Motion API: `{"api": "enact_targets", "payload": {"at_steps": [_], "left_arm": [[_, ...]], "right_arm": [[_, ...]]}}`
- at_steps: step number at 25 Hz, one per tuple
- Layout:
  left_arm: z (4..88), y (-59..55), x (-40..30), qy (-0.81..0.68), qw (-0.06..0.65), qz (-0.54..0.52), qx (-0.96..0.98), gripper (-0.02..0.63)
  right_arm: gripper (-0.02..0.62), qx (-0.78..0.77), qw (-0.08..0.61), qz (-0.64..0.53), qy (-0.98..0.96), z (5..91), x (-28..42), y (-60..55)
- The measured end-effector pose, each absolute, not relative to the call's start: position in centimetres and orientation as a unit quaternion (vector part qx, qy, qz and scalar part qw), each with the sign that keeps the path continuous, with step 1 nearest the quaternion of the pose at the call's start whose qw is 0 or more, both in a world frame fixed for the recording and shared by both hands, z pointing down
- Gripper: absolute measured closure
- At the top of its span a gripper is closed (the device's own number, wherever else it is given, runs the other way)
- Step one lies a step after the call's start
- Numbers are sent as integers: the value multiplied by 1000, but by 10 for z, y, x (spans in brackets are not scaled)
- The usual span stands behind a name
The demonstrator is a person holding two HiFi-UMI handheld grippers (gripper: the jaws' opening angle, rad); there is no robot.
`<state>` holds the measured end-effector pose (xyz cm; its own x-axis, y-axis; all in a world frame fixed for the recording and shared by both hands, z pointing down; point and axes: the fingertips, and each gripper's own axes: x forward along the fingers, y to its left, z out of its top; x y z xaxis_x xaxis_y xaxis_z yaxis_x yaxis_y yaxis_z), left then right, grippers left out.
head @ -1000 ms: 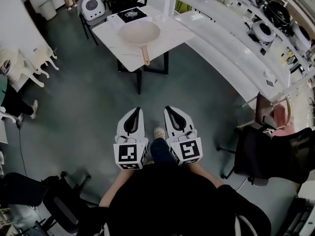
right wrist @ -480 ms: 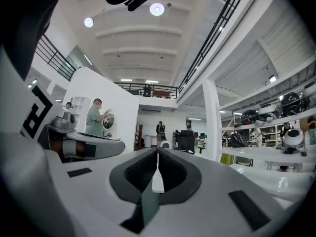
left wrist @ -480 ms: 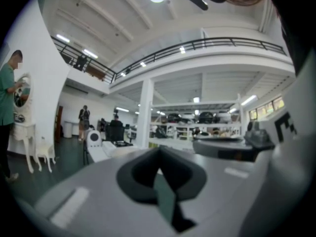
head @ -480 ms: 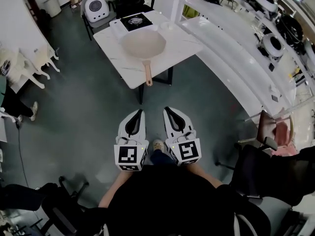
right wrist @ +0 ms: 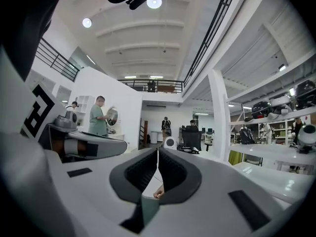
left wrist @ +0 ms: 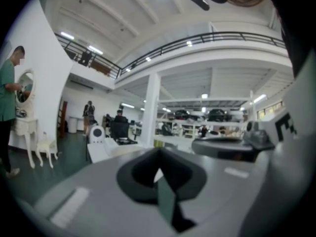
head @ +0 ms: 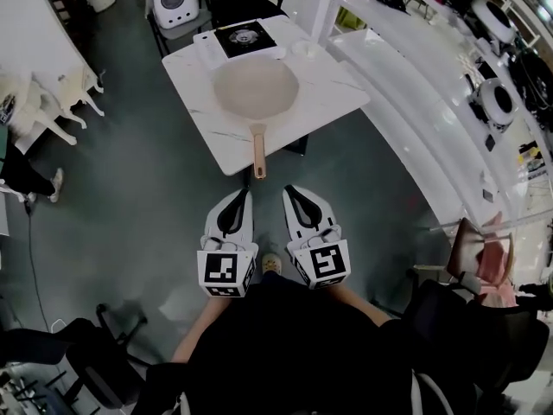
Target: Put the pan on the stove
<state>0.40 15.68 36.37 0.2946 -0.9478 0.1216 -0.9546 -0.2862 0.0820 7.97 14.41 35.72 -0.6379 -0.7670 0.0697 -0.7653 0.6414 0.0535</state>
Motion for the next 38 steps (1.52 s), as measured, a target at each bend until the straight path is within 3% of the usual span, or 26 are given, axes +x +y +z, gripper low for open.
{"api": "enact_targets", "payload": {"at_steps": [28, 38], "left_arm": [[416, 13, -14, -531, 115, 55, 838, 601], [476, -40, -19, -447, 212, 88, 865, 491]], "right_arm": [[572, 398, 81, 21, -914, 414, 44, 20], [571, 382, 130, 111, -908, 474, 27, -10]]}}
